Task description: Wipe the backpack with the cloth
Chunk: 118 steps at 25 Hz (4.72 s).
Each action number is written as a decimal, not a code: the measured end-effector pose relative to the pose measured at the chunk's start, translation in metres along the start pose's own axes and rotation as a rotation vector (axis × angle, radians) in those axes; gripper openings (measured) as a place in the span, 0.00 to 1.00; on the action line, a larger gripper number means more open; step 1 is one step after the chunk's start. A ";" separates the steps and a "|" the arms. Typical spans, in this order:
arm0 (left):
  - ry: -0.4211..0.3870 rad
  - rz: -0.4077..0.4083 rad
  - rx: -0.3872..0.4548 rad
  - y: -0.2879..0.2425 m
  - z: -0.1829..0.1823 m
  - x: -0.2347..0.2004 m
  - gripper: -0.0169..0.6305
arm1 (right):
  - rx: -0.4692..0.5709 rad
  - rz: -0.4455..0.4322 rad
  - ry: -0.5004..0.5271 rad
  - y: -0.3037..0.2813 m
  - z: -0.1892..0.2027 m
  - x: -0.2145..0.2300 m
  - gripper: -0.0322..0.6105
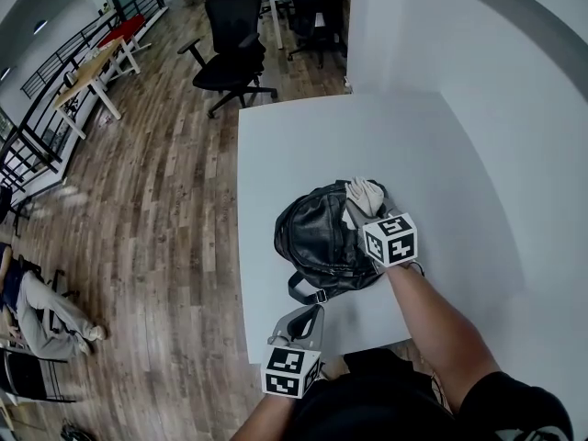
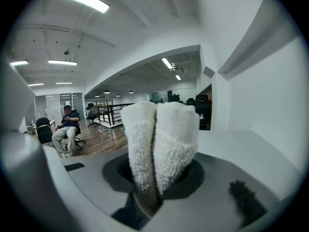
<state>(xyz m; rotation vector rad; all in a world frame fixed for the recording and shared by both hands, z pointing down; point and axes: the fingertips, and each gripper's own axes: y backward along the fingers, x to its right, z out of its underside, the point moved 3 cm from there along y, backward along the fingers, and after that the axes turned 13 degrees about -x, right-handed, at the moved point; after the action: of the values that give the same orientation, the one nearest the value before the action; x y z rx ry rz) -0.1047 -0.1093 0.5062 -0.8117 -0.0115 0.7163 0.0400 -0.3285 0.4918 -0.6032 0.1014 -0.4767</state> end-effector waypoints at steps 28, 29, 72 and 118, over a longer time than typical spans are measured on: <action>-0.069 0.047 0.020 -0.004 -0.009 0.039 0.04 | 0.048 0.135 -0.043 0.070 0.009 0.061 0.21; -0.070 0.047 0.022 -0.004 -0.010 0.039 0.04 | 0.048 0.139 -0.044 0.071 0.009 0.062 0.21; 0.138 -0.140 0.030 0.036 0.035 -0.050 0.04 | -0.075 -0.256 0.041 -0.046 0.028 -0.140 0.21; 0.021 -0.038 0.018 0.022 0.023 -0.011 0.04 | -0.072 -0.133 -0.065 0.025 0.072 -0.093 0.21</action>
<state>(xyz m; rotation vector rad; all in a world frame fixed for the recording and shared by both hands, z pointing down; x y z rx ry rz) -0.1326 -0.0902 0.5102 -0.7996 -0.0018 0.6716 -0.0159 -0.2306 0.5324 -0.6983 0.0164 -0.5831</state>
